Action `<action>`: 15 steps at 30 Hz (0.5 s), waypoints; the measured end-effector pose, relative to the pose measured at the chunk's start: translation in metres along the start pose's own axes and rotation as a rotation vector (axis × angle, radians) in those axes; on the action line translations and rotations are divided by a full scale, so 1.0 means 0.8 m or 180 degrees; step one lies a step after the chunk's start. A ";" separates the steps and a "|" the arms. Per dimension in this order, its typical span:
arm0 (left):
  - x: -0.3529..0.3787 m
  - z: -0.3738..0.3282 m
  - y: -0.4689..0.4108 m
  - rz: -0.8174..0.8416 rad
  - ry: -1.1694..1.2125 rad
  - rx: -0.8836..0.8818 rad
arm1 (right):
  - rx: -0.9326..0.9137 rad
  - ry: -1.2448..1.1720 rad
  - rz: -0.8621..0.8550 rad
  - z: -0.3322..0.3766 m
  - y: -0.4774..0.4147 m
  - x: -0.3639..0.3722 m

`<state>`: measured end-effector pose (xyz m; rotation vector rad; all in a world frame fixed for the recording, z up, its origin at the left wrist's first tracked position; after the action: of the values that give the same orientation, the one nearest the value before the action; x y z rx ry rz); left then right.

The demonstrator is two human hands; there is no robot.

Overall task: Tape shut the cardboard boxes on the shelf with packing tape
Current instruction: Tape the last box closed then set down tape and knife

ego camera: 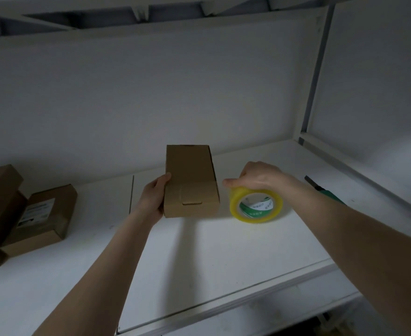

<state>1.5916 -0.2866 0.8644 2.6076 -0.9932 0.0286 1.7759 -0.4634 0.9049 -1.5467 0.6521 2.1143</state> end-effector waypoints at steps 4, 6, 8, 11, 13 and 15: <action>0.004 0.007 0.001 0.0082 0.0090 -0.0147 | 0.0109 -0.0094 0.0154 -0.007 0.001 0.013; 0.005 0.013 0.002 0.0108 0.0147 -0.0285 | 0.0131 -0.0131 0.0252 -0.007 0.002 0.023; 0.011 0.024 0.002 0.0204 0.0192 -0.0574 | 0.0121 -0.0161 0.0253 -0.006 0.002 0.031; 0.022 0.039 0.005 0.0330 0.0235 -0.0952 | 0.0101 -0.0205 0.0155 -0.004 0.004 0.035; 0.025 0.042 0.005 0.0249 0.0181 -0.1010 | 0.0085 -0.0251 0.0129 -0.002 0.004 0.037; 0.031 0.048 0.007 0.0232 0.0102 -0.1047 | 0.0065 -0.0307 0.0102 0.001 0.003 0.038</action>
<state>1.6027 -0.3186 0.8333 2.2660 -0.9887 -0.0692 1.7656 -0.4627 0.8765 -1.4228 0.6668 2.1839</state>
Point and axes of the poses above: each hand's wrist, its own y-axis away from the middle knuckle, its own x-axis out of the palm, z = x × y, the point moved 10 cm from there along -y, towards the middle knuckle, and after that the axes turned 7 degrees about -x, right-handed, at the moved point
